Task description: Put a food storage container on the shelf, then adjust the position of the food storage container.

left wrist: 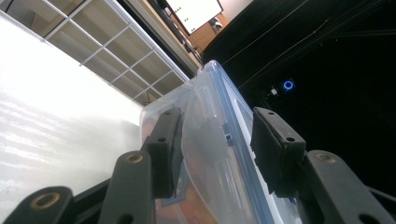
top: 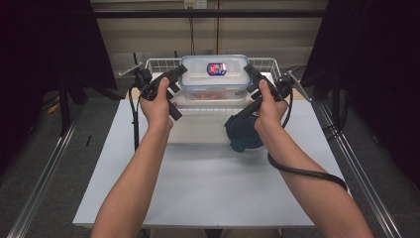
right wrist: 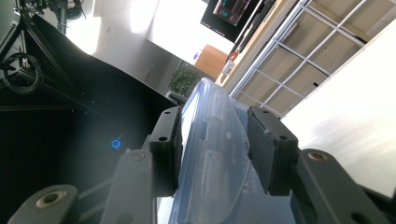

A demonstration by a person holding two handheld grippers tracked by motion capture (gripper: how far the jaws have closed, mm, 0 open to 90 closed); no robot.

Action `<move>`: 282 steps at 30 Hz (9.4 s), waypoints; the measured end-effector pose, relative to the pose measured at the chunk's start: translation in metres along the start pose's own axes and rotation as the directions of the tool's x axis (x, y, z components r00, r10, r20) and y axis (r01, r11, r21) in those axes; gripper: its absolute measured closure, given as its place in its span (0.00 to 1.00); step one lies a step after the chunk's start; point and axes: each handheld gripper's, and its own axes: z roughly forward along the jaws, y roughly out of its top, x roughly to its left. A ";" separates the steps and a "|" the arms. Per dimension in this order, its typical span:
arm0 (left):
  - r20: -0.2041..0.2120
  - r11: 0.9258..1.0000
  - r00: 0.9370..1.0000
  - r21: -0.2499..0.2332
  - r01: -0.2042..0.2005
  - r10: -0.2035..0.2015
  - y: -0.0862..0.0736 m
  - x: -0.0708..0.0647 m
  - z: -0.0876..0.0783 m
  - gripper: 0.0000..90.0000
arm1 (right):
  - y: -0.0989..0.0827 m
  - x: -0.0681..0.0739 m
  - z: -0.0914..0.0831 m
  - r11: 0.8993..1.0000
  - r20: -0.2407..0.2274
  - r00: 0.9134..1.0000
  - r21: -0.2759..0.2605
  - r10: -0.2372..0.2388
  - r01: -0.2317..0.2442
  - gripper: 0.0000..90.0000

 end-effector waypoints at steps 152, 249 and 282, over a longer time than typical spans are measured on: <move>0.105 0.954 0.990 0.276 -0.119 0.093 -0.136 0.040 -0.042 0.13 | -0.037 -0.087 -0.137 0.985 -0.047 0.991 0.114 -0.124 0.128 0.27; 0.096 0.951 0.993 0.294 -0.092 0.066 -0.135 0.056 -0.043 0.11 | -0.059 -0.147 -0.127 0.969 0.184 0.973 0.177 0.137 -0.170 0.63; 0.064 0.916 0.996 0.392 -0.086 0.066 -0.157 0.067 -0.020 0.14 | -0.051 -0.142 -0.157 0.969 0.197 0.978 0.248 -0.061 0.011 0.55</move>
